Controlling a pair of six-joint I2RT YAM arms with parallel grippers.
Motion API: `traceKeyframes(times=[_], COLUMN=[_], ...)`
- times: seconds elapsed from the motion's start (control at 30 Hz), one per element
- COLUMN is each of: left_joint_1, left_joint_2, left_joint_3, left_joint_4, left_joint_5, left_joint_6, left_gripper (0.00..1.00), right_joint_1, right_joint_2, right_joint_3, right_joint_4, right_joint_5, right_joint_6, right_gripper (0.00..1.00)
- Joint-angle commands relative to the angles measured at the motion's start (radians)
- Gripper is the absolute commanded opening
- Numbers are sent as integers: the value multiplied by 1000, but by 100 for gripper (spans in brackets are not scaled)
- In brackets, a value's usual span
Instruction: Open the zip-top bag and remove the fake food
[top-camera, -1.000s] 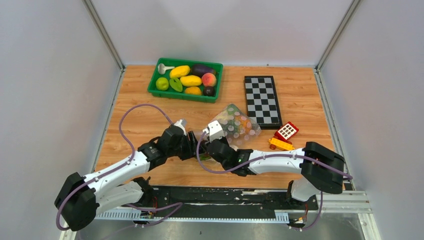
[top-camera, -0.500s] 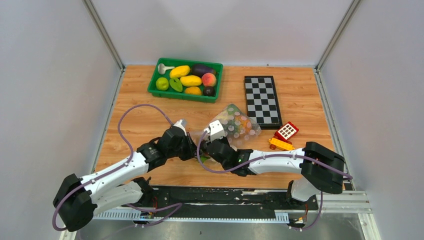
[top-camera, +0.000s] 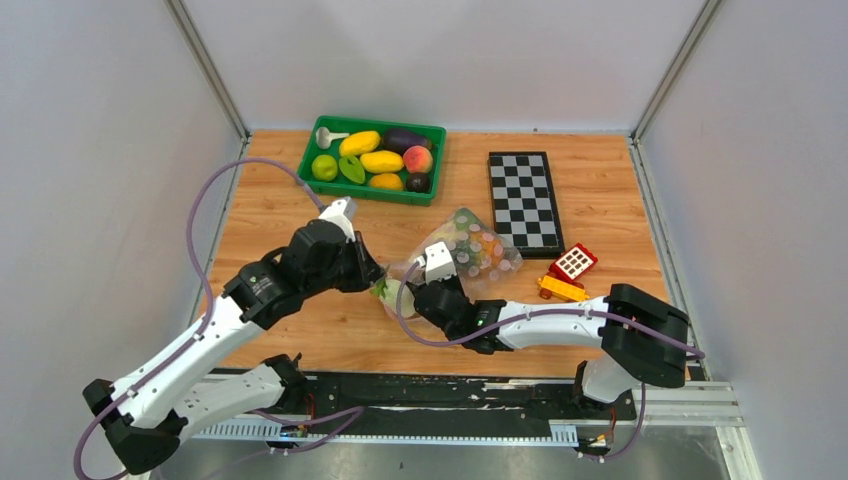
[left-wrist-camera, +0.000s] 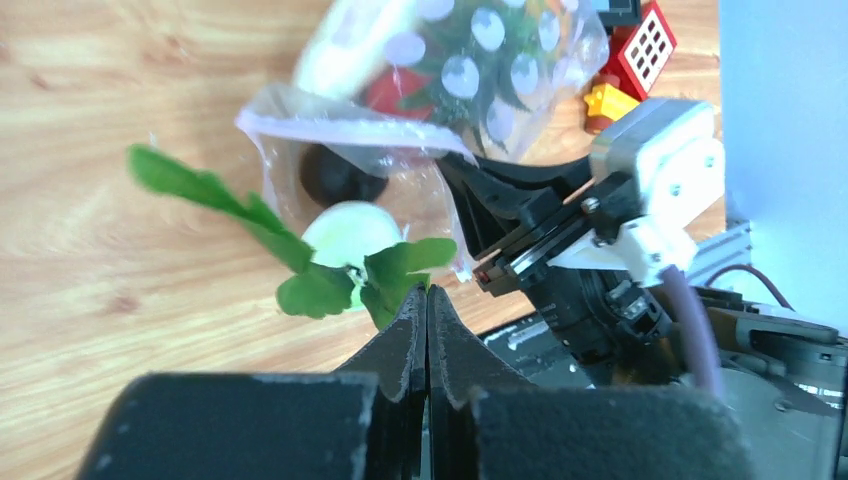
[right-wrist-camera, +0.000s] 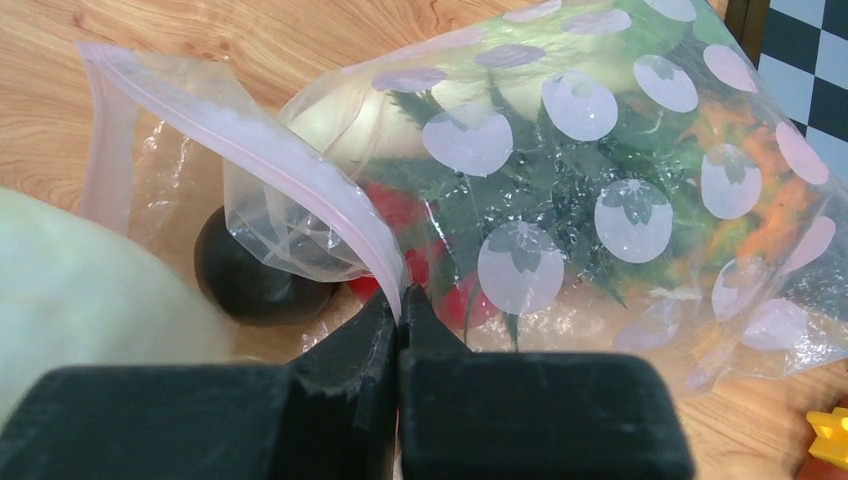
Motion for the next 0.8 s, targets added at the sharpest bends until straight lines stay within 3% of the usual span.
traceKeyframes(times=[0.0, 0.13, 0.3, 0.5, 0.77], left_joint_1=[-1, 30, 160, 310, 480], left_joint_2=[27, 87, 191, 355, 582], left_joint_3=[184, 372, 569, 763, 849], left_joint_4=[-165, -269, -247, -94, 212], left_joint_5=[-132, -293, -343, -402, -398], left_joint_6=[144, 256, 401, 543, 598], left_gripper=[0, 0, 0, 0, 0], right_joint_1=[-5, -6, -5, -5, -6], right_joint_2=[9, 6, 1, 2, 17], right_joint_3=[-8, -9, -10, -2, 35], right_joint_4=[-23, -35, -35, -37, -14], right_joint_5=[43, 41, 28, 7, -51], right_joint_6=[40, 53, 57, 50, -20], right_gripper=[0, 0, 0, 0, 0])
